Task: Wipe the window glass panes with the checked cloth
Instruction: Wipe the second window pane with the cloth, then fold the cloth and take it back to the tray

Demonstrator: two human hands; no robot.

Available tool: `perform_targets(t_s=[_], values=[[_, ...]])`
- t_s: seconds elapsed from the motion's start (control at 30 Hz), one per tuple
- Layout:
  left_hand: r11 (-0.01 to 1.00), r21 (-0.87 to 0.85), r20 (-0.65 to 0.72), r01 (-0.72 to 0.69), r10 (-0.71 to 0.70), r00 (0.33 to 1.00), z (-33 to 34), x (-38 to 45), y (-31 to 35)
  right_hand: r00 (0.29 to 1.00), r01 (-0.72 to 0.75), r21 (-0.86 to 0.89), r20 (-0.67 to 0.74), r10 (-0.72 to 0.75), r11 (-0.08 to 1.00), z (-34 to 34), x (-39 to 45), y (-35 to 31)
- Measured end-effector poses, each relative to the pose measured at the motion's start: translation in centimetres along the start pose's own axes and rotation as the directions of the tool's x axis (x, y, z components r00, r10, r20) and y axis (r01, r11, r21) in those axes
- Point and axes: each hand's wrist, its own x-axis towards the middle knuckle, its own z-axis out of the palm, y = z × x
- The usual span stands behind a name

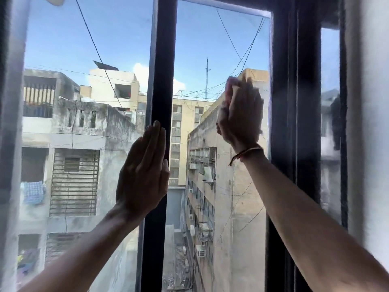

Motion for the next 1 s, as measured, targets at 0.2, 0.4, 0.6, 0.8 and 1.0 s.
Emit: perform_targets(t_s=[0.2,0.4,0.6,0.8,1.0], values=[[0.995,-0.098,-0.071,-0.027,0.020,0.997,-0.5,0.7,-0.3,0.953,0.280,0.092,0.094,-0.288,0.956,1.8,-10.3,-4.4],[0.946,-0.310,0.182,0.093,-0.037,0.983,-2.7,0.6,0.7,0.914,0.279,0.086,0.283,-0.292,0.956,-1.2,-22.7,1.1],[0.748,-0.553,0.273,0.367,-0.253,0.928,-8.5,-2.0,4.8,0.958,-0.182,0.558,0.285,0.019,0.810,-4.1,-19.9,-2.9],[0.075,-0.439,0.812,0.895,-0.393,0.431,-14.0,-2.2,3.6,0.509,-0.711,0.550,0.833,0.219,-0.438,-8.7,-16.5,-11.7],[-0.095,-0.310,0.865,0.946,-0.441,0.240,-21.8,-8.4,-1.4,0.328,-0.848,0.088,0.861,-0.388,-0.522,-11.6,-19.5,-20.3]])
